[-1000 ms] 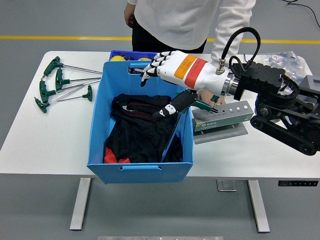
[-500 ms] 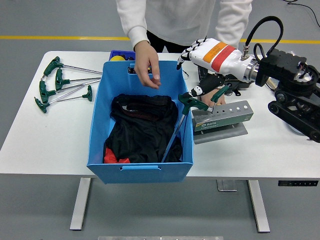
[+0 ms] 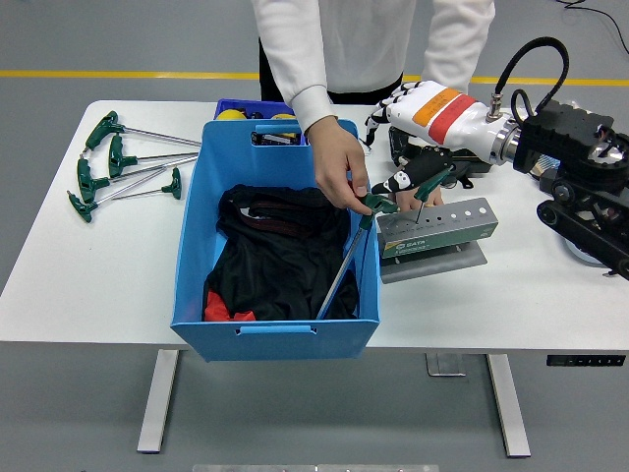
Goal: Lift tool from toolbox,place it in box,lift tool from toolbox,place it in box
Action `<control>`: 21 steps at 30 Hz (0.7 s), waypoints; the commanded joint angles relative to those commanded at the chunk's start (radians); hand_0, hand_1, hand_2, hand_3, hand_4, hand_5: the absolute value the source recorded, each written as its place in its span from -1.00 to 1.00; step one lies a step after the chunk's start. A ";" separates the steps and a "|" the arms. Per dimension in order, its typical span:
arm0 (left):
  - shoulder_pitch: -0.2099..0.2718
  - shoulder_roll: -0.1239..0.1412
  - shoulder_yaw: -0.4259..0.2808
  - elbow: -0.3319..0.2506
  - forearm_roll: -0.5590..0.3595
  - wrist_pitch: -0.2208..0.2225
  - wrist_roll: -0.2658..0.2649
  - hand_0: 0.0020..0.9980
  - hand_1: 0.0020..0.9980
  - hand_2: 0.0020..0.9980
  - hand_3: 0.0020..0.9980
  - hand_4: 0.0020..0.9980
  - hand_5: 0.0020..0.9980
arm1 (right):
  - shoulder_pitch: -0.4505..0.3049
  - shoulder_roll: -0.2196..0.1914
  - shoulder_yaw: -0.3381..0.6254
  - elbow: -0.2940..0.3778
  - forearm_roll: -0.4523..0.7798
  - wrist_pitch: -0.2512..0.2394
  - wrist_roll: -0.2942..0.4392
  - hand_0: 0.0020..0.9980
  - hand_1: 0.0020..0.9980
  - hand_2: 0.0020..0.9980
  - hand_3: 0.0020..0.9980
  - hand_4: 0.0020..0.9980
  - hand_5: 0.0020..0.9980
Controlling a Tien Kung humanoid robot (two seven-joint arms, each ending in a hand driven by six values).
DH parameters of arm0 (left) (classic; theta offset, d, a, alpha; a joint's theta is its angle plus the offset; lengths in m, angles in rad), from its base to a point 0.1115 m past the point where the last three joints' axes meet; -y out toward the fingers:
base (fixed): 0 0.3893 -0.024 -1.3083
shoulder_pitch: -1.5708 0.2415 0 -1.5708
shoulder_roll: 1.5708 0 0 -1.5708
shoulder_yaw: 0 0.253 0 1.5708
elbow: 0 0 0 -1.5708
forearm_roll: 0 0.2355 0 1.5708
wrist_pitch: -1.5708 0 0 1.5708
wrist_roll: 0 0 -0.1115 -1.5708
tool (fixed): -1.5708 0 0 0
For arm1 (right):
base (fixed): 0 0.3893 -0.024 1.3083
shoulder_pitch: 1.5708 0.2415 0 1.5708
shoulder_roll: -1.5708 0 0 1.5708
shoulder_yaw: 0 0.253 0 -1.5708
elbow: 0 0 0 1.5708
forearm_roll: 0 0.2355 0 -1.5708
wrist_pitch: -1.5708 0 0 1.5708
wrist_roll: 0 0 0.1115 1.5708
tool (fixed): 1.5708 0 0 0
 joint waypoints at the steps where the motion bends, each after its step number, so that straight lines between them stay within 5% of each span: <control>1: 0.000 0.000 0.000 0.000 0.000 0.000 0.000 0.49 0.45 0.57 0.54 0.46 0.23 | 0.000 0.001 0.001 -0.001 0.001 0.000 0.000 0.60 0.36 0.45 0.15 1.00 0.39; 21: -0.001 0.000 0.005 0.000 -0.004 -0.001 -0.001 0.49 0.44 0.57 0.54 0.46 0.23 | 0.000 0.006 -0.023 -0.034 0.020 0.002 0.000 0.61 0.35 0.44 0.16 1.00 0.40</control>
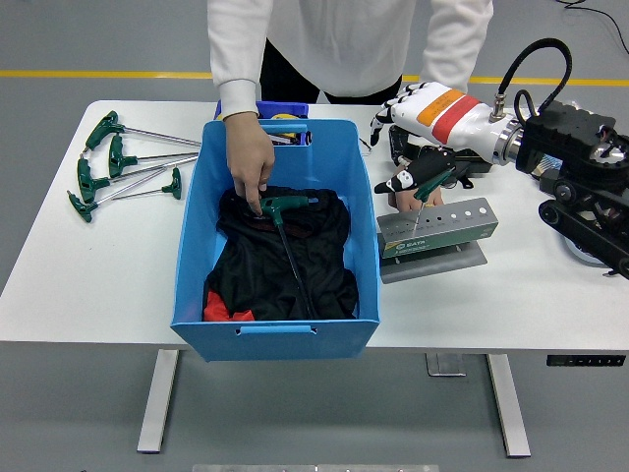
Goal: Lift tool from toolbox,place it in box,lift tool from toolbox,place it in box
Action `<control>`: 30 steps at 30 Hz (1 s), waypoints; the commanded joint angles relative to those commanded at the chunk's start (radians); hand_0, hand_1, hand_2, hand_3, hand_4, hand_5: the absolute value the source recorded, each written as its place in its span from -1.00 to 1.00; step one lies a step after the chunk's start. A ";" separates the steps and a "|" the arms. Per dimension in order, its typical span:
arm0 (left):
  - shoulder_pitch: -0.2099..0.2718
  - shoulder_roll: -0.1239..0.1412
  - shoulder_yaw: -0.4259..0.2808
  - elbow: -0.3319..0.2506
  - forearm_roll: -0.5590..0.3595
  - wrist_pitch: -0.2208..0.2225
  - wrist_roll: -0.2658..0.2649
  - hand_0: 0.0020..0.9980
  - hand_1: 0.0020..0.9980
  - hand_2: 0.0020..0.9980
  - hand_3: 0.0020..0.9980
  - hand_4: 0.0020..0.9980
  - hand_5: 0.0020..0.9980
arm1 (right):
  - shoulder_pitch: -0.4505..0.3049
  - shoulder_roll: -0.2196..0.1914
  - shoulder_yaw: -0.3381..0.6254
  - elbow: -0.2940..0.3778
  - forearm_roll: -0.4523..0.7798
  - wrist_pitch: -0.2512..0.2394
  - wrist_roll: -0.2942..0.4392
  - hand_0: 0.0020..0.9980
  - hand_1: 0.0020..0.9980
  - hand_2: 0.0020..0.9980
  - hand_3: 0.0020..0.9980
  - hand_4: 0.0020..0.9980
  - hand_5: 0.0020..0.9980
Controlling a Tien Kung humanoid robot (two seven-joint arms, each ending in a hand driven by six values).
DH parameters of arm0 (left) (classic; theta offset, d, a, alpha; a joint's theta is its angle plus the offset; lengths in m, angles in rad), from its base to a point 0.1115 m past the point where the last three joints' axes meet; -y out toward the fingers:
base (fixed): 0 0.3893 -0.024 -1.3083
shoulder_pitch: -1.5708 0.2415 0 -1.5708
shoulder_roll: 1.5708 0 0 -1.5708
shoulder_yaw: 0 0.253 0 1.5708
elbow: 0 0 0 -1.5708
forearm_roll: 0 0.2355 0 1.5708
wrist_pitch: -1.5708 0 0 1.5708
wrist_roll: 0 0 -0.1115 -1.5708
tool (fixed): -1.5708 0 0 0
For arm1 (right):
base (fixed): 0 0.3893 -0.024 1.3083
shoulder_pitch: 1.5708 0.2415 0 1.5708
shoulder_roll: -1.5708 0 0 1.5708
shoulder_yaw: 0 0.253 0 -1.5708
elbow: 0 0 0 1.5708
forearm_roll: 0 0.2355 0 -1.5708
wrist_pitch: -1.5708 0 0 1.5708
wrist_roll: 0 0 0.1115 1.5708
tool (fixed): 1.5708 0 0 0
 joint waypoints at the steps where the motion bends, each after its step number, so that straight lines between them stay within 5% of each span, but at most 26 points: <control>1: 0.000 0.000 0.000 0.000 0.001 0.000 0.000 0.49 0.44 0.57 0.54 0.46 0.23 | 0.001 0.003 -0.012 -0.008 0.001 0.002 -0.001 0.61 0.35 0.44 0.16 1.00 0.40; 11: 0.001 -0.002 0.000 0.000 0.001 0.001 0.000 0.49 0.44 0.57 0.54 0.46 0.23 | 0.001 0.041 -0.091 -0.080 0.009 0.004 -0.004 0.61 0.34 0.43 0.17 1.00 0.41; 19: 0.000 -0.002 0.007 0.000 -0.003 0.002 0.000 0.49 0.45 0.57 0.54 0.46 0.23 | 0.017 0.097 -0.156 -0.199 0.025 0.000 0.002 0.61 0.33 0.41 0.15 1.00 0.43; 30: 0.001 -0.001 0.004 0.000 0.005 0.002 0.002 0.49 0.44 0.57 0.54 0.47 0.22 | 0.020 0.110 -0.201 -0.260 0.028 -0.003 0.006 0.59 0.23 0.31 0.09 1.00 0.47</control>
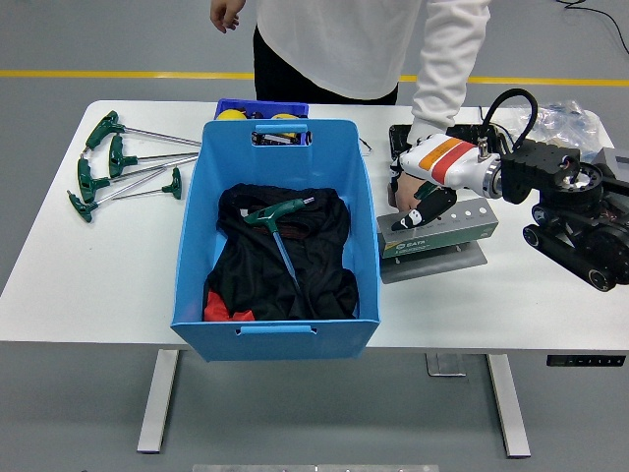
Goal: Lift tool from toolbox,place it in box,lift tool from toolbox,place it in box
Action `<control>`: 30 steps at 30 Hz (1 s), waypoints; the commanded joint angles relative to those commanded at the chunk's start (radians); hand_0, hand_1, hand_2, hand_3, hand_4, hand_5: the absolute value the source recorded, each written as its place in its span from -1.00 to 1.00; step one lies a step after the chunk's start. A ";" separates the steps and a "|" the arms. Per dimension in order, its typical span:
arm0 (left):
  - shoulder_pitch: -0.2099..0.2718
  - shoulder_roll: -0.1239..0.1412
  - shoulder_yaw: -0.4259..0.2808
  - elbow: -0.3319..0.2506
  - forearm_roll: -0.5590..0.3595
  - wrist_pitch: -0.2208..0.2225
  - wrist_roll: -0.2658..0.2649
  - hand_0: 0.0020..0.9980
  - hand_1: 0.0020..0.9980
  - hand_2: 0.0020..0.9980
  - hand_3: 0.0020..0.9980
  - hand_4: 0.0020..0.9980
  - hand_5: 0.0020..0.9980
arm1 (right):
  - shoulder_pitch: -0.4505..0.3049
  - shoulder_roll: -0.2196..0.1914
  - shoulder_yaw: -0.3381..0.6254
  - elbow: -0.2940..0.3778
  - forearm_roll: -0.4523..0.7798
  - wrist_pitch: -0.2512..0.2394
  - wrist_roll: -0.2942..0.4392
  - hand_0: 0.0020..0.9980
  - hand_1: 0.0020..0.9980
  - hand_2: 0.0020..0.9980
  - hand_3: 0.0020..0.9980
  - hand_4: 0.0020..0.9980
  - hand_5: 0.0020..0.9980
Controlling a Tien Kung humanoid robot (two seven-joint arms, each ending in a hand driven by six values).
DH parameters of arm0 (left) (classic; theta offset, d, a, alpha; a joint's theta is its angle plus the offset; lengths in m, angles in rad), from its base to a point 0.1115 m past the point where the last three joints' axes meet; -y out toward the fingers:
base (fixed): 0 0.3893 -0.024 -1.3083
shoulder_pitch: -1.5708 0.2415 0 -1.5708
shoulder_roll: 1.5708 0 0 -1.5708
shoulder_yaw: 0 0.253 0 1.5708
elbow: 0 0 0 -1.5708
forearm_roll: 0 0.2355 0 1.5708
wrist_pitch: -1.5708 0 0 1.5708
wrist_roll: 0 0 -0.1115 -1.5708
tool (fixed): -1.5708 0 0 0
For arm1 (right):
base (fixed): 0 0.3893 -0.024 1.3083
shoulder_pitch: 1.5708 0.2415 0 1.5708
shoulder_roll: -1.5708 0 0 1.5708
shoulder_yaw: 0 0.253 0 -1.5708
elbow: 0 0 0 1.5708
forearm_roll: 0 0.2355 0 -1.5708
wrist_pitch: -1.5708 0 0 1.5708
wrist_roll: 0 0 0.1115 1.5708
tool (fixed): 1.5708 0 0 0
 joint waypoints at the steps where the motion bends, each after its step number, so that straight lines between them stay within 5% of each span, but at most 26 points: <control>1: 0.000 0.000 0.000 0.000 0.000 0.000 0.000 0.49 0.44 0.57 0.54 0.47 0.22 | -0.001 0.000 -0.002 -0.001 0.001 0.001 0.000 0.59 0.23 0.31 0.09 1.00 0.47; 19: -0.002 0.001 0.037 0.000 -0.043 0.002 -0.009 0.49 0.44 0.57 0.54 0.47 0.22 | -0.003 0.000 -0.014 -0.049 0.000 0.012 0.000 0.57 0.20 0.24 -0.01 1.00 0.50; 30: -0.004 0.001 0.036 0.000 -0.046 0.002 -0.010 0.49 0.45 0.57 0.54 0.47 0.22 | 0.002 -0.005 -0.026 -0.049 -0.010 0.015 0.002 0.51 0.03 0.04 -0.13 1.00 0.51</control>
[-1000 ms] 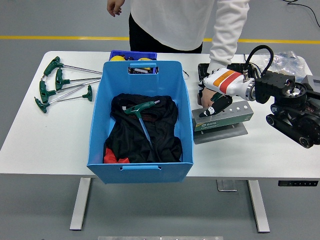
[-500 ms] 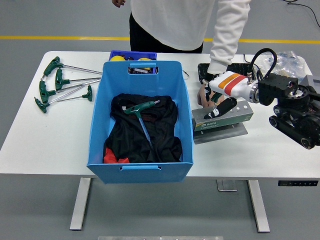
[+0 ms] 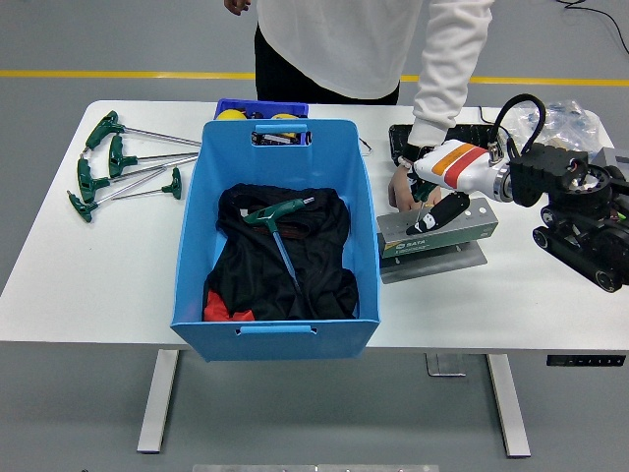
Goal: Lift tool from toolbox,place it in box,lift tool from toolbox,place it in box
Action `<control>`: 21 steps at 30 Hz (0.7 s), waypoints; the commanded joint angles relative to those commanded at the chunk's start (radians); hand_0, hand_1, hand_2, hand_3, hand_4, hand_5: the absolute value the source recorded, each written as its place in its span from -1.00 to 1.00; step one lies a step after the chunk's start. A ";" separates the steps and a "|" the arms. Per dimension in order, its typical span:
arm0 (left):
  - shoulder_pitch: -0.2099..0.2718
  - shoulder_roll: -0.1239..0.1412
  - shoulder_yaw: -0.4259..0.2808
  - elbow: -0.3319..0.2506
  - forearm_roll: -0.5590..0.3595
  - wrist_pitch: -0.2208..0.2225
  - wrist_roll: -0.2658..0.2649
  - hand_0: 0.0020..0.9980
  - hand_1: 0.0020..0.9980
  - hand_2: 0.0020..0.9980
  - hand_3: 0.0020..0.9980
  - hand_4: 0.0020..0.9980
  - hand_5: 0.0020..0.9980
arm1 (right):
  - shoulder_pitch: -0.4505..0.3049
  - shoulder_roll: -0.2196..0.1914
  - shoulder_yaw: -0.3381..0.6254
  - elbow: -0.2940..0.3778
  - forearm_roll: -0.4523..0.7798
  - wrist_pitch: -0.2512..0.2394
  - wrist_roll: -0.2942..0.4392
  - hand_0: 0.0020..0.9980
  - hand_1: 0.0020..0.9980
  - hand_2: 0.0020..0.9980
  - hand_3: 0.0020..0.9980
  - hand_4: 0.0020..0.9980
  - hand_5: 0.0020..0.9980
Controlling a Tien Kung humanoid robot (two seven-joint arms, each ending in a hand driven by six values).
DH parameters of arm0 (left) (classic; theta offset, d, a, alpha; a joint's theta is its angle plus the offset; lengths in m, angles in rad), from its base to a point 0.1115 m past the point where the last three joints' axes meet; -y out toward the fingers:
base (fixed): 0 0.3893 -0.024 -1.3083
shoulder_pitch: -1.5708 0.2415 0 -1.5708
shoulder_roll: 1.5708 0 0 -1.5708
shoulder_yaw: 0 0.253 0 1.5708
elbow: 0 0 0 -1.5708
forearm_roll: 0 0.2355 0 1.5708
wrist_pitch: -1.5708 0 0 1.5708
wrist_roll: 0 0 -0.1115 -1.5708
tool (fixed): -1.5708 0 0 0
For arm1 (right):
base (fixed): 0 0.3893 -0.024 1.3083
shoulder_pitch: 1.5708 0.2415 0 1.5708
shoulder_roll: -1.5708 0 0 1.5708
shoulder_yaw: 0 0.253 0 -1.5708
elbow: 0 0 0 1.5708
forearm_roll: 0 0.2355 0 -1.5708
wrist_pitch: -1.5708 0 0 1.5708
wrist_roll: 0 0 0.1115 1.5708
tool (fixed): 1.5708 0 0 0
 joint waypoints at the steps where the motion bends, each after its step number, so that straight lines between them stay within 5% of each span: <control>1: 0.000 0.000 0.002 0.000 -0.001 0.000 0.000 0.49 0.45 0.57 0.54 0.47 0.22 | 0.000 0.000 -0.002 -0.002 0.000 0.000 0.000 0.51 0.03 0.04 -0.13 1.00 0.51; 20: -0.002 0.002 0.018 0.000 -0.020 0.000 -0.005 0.49 0.44 0.57 0.54 0.47 0.21 | 0.004 0.000 -0.013 -0.011 -0.021 0.004 0.008 0.41 -0.22 -0.21 -0.27 1.00 0.52; 21: -0.002 0.002 0.018 0.000 -0.020 0.000 -0.005 0.49 0.44 0.57 0.54 0.47 0.21 | 0.004 0.000 -0.013 -0.011 -0.022 0.005 0.007 0.32 -0.35 -0.30 -0.34 1.00 0.52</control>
